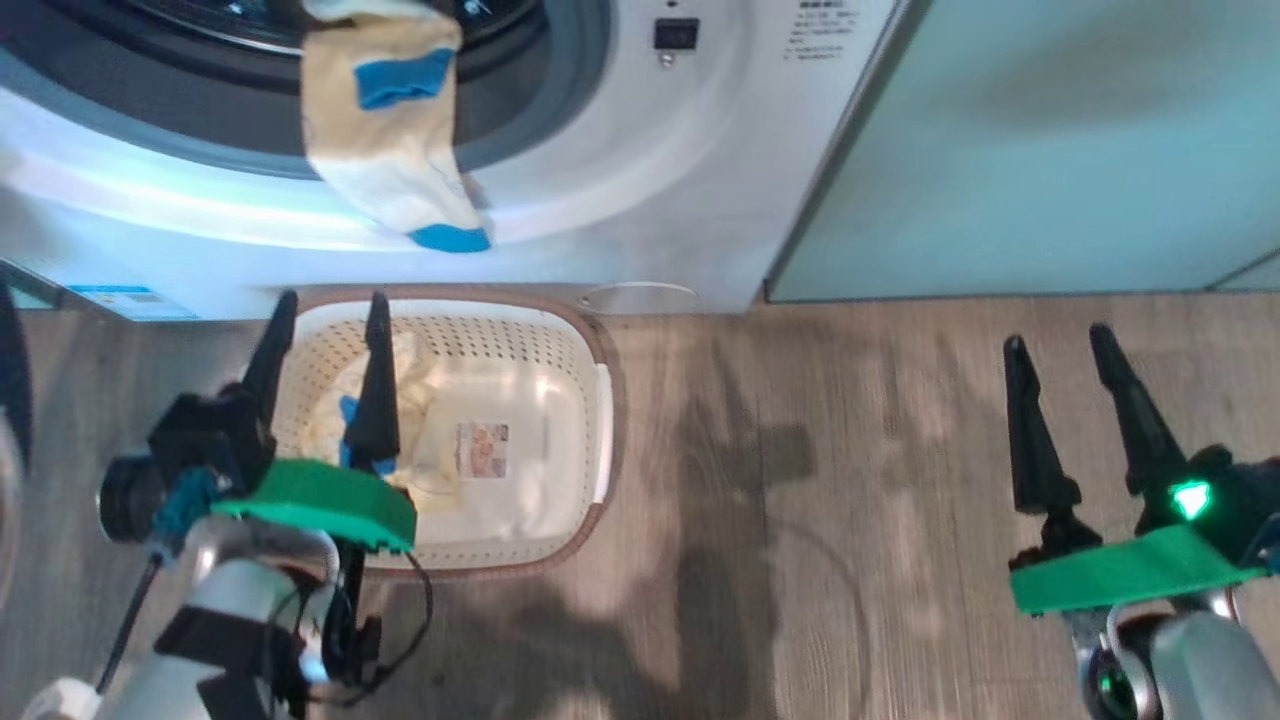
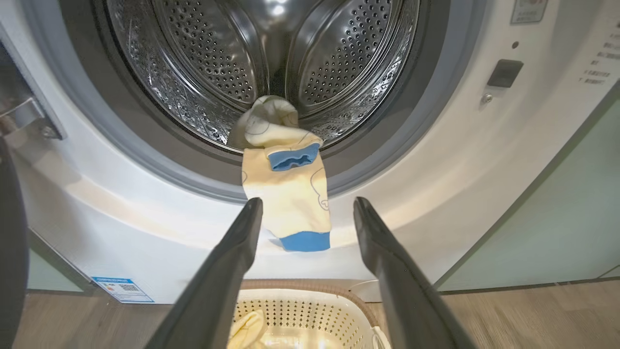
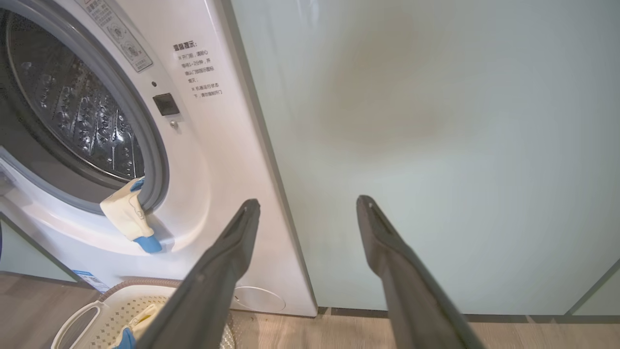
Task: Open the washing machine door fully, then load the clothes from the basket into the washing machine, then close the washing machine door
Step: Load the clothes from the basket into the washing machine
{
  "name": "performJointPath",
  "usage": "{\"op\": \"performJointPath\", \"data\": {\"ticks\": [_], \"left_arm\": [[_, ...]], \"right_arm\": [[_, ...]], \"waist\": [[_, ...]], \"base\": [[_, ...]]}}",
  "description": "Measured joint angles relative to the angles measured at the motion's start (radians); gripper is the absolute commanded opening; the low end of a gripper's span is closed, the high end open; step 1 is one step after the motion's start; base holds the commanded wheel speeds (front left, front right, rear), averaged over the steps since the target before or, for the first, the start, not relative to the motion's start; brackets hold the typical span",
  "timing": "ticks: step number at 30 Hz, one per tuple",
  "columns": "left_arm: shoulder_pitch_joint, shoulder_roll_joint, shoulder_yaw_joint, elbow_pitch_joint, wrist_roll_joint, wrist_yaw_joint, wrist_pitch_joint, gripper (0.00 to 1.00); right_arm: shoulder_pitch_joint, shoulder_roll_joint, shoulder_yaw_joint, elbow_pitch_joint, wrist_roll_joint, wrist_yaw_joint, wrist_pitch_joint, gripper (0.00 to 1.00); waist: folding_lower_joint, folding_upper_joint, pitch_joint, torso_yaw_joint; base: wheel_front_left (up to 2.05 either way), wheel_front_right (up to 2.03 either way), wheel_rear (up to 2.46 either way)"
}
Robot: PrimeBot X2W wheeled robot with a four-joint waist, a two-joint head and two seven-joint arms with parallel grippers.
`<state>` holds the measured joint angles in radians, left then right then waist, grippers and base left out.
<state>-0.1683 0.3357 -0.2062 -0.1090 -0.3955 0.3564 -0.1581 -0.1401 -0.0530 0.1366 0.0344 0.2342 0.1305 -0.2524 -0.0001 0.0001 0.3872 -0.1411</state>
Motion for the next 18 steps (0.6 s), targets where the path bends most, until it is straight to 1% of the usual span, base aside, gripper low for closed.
{"op": "performJointPath", "data": {"ticks": [10,13,18], "left_arm": [[0.105,-0.013,-0.03,-0.012,0.0,0.008,-0.019,1.0],[0.119,-0.025,-0.035,-0.01,-0.005,0.009,-0.019,1.0],[0.125,-0.029,-0.039,0.002,-0.005,0.009,-0.023,1.0]], "right_arm": [[0.055,-0.004,0.002,0.02,-0.007,0.0,0.0,1.0],[0.077,-0.005,0.007,0.022,-0.007,0.0,0.0,1.0],[0.085,-0.005,0.016,0.029,-0.007,0.0,0.0,1.0]], "waist": [[0.0001,0.0,-0.091,0.043],[0.0,0.0,-0.111,0.049],[0.0,0.0,-0.136,0.054]], "base": [[0.0,0.0,0.0],[0.0,0.0,0.0],[0.0,0.0,0.0]]}}
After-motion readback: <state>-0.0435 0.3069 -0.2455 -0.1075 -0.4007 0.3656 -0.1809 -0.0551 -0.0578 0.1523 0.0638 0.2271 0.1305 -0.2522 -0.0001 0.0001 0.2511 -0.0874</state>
